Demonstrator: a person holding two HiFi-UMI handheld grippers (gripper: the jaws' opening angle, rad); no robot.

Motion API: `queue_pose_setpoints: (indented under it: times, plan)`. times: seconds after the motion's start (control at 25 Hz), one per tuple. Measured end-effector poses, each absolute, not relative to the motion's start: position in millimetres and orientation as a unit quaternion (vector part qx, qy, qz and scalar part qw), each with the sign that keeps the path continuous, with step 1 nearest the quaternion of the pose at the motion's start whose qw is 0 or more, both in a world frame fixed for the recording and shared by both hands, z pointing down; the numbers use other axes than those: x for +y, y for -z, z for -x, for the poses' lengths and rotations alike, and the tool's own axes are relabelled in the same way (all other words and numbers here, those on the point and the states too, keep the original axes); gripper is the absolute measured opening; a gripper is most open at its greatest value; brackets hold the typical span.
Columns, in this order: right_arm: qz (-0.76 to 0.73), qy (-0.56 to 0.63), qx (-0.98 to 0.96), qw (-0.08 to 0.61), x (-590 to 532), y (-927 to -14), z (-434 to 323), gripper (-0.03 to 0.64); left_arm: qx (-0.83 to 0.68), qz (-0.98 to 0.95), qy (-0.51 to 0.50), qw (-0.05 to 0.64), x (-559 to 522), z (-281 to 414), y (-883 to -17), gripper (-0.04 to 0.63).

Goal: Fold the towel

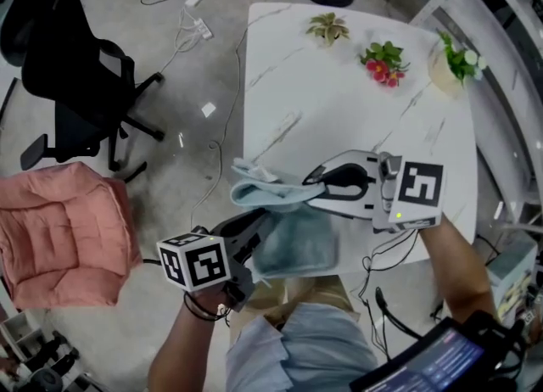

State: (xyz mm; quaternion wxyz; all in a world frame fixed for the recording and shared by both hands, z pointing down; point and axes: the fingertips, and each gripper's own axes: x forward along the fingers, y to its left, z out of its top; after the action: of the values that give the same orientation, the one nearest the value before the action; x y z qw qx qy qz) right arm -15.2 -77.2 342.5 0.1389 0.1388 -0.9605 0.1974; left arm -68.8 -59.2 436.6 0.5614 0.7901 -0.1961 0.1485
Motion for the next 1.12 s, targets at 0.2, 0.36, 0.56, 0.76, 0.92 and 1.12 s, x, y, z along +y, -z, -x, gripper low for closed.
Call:
queue_pose_setpoints:
  times: [0.2,0.36,0.56,0.76,0.92,1.12]
  plan:
    - [-0.127,-0.149,-0.965,0.174,-37,-346,23,0.086,-0.192,-0.798,-0.146,0.553,-45,74,-425,0.054]
    - [-0.128,-0.109,-0.967,0.192,-8,-348,31,0.087,-0.192,-0.802,-0.142,0.548,-26,86,-419,0.054]
    - [-0.134,-0.065,-0.965,0.214,20,-357,33,0.087,-0.198,-0.806,-0.150,0.537,-3,98,-419,0.051]
    - [-0.142,-0.024,-0.959,0.245,48,-368,37,0.089,-0.198,-0.815,-0.147,0.525,24,110,-420,0.049]
    - [-0.142,-0.001,-0.952,0.270,71,-378,36,0.091,-0.203,-0.814,-0.149,0.524,51,119,-426,0.049]
    - [-0.141,0.022,-0.947,0.287,86,-383,31,0.092,-0.222,-0.808,-0.140,0.527,76,125,-436,0.049]
